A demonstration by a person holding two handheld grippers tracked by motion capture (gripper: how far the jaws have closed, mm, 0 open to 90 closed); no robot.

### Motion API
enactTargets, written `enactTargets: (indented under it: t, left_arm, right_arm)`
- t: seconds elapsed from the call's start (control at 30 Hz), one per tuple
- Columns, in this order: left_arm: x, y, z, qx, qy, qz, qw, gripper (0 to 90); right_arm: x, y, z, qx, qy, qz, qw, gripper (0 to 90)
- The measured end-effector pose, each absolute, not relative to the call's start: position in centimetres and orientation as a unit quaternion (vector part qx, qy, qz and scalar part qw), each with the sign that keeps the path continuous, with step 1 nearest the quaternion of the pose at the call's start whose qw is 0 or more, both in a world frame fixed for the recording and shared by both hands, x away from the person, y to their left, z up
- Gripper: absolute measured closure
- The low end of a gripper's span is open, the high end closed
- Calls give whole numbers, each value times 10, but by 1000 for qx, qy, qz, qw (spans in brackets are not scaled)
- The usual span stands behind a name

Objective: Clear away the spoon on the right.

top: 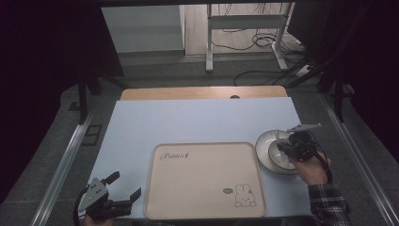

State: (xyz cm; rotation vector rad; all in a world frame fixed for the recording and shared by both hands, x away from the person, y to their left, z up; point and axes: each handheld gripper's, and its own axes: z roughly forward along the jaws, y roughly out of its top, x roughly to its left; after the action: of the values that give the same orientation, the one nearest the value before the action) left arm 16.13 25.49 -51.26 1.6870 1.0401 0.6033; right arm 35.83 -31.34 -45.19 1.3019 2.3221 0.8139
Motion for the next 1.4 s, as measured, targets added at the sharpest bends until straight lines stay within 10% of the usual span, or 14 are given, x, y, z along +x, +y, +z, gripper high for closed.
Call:
enactTargets:
  t: [1.4]
  left_arm:
    - [161,255,-512,700,434,255,507,20]
  right_arm:
    - [337,-315,-406,432,809,342,207,867]
